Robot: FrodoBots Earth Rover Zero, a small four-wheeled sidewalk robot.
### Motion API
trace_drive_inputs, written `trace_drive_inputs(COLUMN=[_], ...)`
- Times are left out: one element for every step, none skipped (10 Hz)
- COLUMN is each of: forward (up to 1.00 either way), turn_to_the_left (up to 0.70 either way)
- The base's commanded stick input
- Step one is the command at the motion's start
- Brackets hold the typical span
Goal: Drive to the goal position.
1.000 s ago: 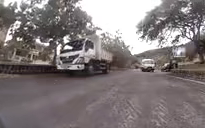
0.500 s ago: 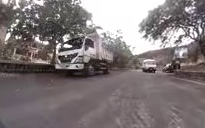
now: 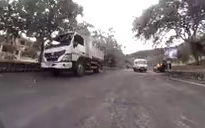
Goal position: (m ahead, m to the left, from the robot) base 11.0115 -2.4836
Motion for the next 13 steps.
trace_drive_inputs(forward=[0.70,0.70,0.70,0.70,0.70,0.70,0.70,0.70,0.70,0.70,0.70,0.70,0.70], turn_to_the_left=[-0.27,-0.18,-0.06,0.00,0.00,0.00,0.00,0.00,-0.10,-0.21,-0.27,-0.27,0.00])
